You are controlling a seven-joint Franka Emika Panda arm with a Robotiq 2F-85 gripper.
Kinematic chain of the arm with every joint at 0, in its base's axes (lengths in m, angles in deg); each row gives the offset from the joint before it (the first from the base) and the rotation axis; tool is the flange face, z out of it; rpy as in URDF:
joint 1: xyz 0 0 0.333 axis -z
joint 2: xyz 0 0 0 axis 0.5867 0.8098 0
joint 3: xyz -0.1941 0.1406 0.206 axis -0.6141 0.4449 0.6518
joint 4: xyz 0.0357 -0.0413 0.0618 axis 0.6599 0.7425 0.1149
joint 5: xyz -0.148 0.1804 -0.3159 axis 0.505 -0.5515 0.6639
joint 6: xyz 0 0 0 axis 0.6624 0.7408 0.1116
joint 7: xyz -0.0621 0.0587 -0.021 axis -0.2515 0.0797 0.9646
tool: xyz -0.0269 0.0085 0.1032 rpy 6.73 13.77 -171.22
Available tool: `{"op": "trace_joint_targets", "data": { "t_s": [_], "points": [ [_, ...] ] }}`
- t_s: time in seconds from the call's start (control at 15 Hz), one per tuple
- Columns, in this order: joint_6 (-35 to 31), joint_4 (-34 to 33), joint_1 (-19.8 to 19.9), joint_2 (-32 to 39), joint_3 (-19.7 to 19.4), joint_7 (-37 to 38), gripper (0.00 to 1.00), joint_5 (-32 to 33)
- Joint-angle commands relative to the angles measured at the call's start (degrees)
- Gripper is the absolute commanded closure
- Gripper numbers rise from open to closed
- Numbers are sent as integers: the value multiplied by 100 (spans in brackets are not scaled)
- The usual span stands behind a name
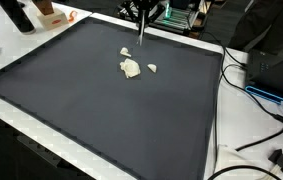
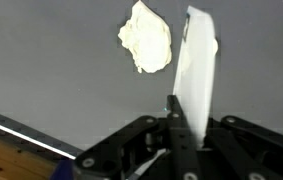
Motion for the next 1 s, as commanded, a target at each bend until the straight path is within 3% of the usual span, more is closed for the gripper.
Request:
{"op": "trace_joint_targets", "data": {
  "t_s": [0.0,0.53,0.93],
  "points": [
    [-42,-80,47,69,-129,514,99,202],
    [581,-498,191,338,-309,3275,99,1768],
    [1536,-1032,-1,806,-356,4435,99,2257]
  ]
}}
